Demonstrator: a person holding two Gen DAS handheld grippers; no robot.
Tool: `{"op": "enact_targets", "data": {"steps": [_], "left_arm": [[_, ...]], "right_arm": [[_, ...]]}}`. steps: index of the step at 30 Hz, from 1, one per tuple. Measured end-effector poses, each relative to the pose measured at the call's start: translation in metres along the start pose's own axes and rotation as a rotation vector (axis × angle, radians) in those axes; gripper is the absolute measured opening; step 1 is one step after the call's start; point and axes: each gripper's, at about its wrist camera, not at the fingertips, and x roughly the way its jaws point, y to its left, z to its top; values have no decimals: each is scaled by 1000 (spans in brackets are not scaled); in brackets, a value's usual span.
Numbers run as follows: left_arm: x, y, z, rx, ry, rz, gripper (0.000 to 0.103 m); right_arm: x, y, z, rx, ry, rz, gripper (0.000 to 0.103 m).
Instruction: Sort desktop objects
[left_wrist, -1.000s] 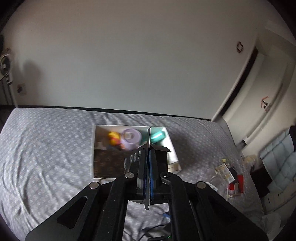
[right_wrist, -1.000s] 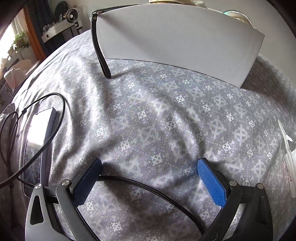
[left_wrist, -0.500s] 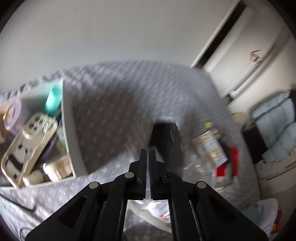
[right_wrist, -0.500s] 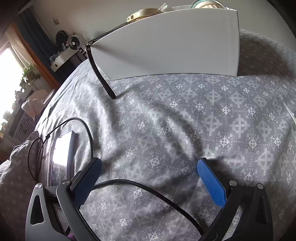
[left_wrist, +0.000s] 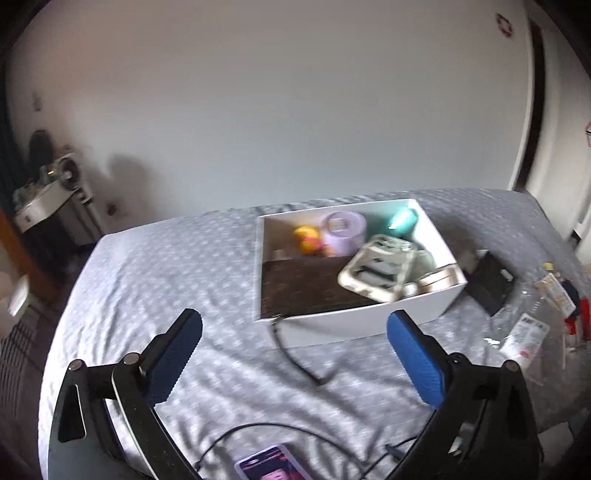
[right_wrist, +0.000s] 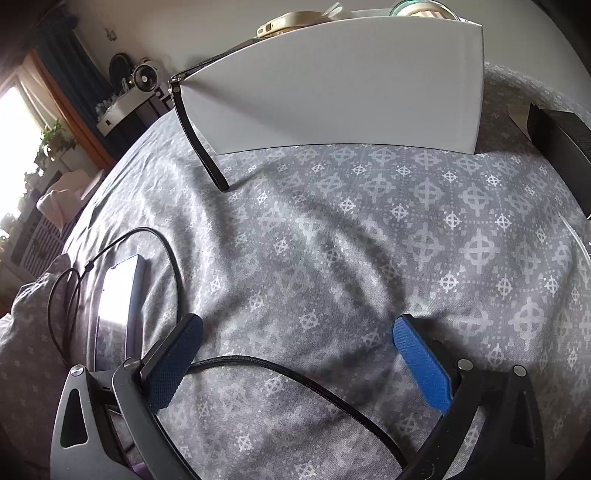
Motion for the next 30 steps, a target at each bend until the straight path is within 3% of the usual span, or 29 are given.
{"op": "enact_targets", "data": {"steps": [4, 8, 10, 11, 13, 15, 17, 18, 22, 27, 30], "left_arm": [[-3, 78, -51, -134, 18, 96, 102], [2, 131, -117, -257, 76, 93, 102], [9, 143, -143, -297, 100, 78, 102], [11, 146, -154, -312, 112, 71, 102], [17, 149, -167, -341, 140, 42, 102], [24, 149, -170, -367, 161, 4, 102], [28, 146, -167, -373, 170, -28, 102], [29, 144, -167, -367, 167, -35, 102], [33, 130, -166, -308, 187, -33, 102], [45, 125, -170, -294, 248, -15, 102], [52, 125, -173, -315, 288, -20, 102]], "right_arm": [[-22, 4, -2, 15, 8, -88, 103], [-113, -14, -3, 92, -162, -49, 103], [-171, -38, -3, 163, -261, -76, 103], [-201, -56, -4, 205, -315, -121, 103], [-256, -96, -8, 291, -405, -297, 103], [-288, -132, -10, 319, -425, -493, 103], [-291, -163, -6, 300, -354, -638, 103], [-282, -180, -2, 276, -274, -696, 103], [-227, -223, 13, 158, -37, -800, 103], [-195, -304, 19, 162, 114, -807, 103], [-184, -332, 25, 192, 138, -731, 103]]}}
